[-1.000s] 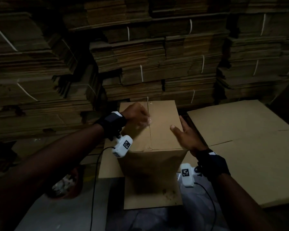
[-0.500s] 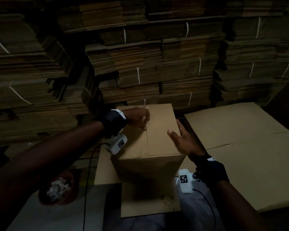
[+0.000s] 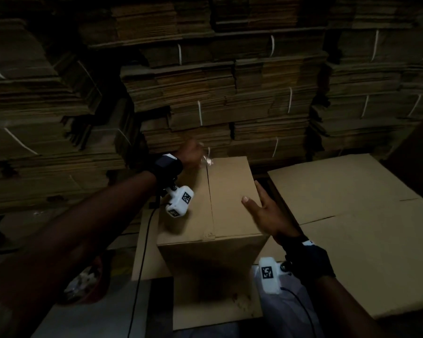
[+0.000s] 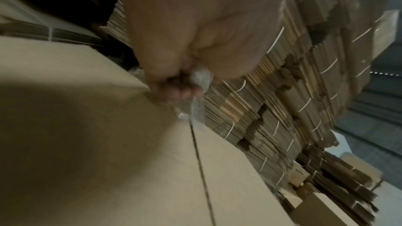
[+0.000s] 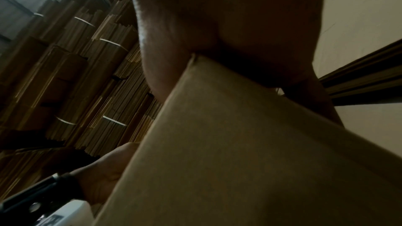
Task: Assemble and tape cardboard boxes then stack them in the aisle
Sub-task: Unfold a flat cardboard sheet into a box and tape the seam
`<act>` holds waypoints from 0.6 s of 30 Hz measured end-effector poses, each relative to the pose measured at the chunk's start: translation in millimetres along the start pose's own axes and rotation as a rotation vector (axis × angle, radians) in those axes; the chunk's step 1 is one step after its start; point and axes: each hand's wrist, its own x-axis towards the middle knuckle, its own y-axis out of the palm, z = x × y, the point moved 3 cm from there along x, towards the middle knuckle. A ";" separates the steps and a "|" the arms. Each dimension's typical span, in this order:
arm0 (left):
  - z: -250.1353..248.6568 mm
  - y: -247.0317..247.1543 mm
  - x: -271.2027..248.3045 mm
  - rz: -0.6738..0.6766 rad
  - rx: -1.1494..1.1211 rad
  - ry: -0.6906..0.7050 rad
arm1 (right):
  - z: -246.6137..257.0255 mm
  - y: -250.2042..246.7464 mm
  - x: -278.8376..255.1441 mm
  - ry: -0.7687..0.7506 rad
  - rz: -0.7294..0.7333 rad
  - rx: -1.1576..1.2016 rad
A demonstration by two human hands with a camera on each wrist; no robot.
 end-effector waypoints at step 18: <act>2.6 -4.4 22.2 0.337 0.328 0.110 | 0.0 4.9 3.7 0.006 -0.006 0.016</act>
